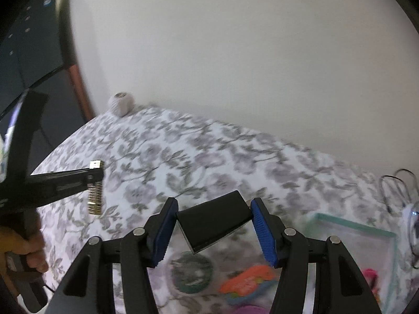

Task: Organize rigid objects
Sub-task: 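Carry the gold bar with the left gripper while the right gripper carries the charger over the tray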

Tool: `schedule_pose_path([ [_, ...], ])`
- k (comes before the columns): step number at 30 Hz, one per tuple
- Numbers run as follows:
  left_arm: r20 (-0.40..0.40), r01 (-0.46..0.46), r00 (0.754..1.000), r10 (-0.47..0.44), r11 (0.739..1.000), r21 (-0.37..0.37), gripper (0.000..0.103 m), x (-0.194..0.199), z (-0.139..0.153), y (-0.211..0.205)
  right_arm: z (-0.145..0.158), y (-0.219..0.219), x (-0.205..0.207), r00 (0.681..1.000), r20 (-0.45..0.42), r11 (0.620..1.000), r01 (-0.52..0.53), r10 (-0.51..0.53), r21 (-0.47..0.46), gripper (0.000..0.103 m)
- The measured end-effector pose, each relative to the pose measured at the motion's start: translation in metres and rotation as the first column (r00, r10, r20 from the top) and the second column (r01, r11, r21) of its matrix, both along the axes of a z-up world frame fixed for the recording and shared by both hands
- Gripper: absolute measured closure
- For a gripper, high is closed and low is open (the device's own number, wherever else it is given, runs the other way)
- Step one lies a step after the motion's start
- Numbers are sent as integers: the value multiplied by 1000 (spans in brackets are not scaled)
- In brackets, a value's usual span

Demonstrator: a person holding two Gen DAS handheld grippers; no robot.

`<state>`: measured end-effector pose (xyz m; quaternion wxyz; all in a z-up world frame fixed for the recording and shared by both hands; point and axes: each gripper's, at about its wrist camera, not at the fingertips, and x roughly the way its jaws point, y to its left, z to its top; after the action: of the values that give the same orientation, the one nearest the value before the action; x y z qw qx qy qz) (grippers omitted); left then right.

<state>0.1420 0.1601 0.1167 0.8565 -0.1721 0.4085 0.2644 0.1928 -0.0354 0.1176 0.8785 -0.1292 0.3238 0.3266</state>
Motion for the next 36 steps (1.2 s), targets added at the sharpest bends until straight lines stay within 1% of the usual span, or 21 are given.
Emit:
schedule_pose_path([
  [2,17,23,1000,-23,999,25,82,2,11,-12,8,-13,5,999,18,999,43,-43,-2,43],
  [5,32,74,997,-76,995,72,82,9,26,-38,17,-36,14,995,12,995,99,-100,20,43],
  [9,49,162,985,-167,981,104,82,20,41,-76,28,-70,22,983,25,983,181,-182,15,43],
  [11,58,217,973,-223,971,105,82,26,46,-98,34,-90,25,974,29,974,224,-225,17,43],
  [14,75,300,949,-306,951,74,82,33,50,-127,41,-120,30,959,31,959,281,-282,26,43],
  [16,70,336,937,-342,938,86,82,37,52,-147,43,-137,31,949,36,949,314,-315,26,43],
  [19,61,381,920,-388,919,104,82,42,52,-172,48,-164,35,930,26,930,365,-366,43,43],
  [24,75,458,884,-461,887,58,82,48,48,-208,55,-199,40,900,35,901,433,-434,45,43],
  [27,67,494,865,-497,867,64,82,52,44,-233,56,-214,42,886,37,887,461,-462,42,43],
  [31,67,562,823,-563,826,38,82,57,32,-269,52,-230,47,868,40,869,494,-495,27,43],
  [34,51,609,791,-609,793,21,82,62,19,-293,45,-241,51,864,20,864,503,-504,38,43],
  [36,39,633,773,-633,774,18,82,64,12,-307,40,-246,54,853,22,853,521,-521,24,43],
])
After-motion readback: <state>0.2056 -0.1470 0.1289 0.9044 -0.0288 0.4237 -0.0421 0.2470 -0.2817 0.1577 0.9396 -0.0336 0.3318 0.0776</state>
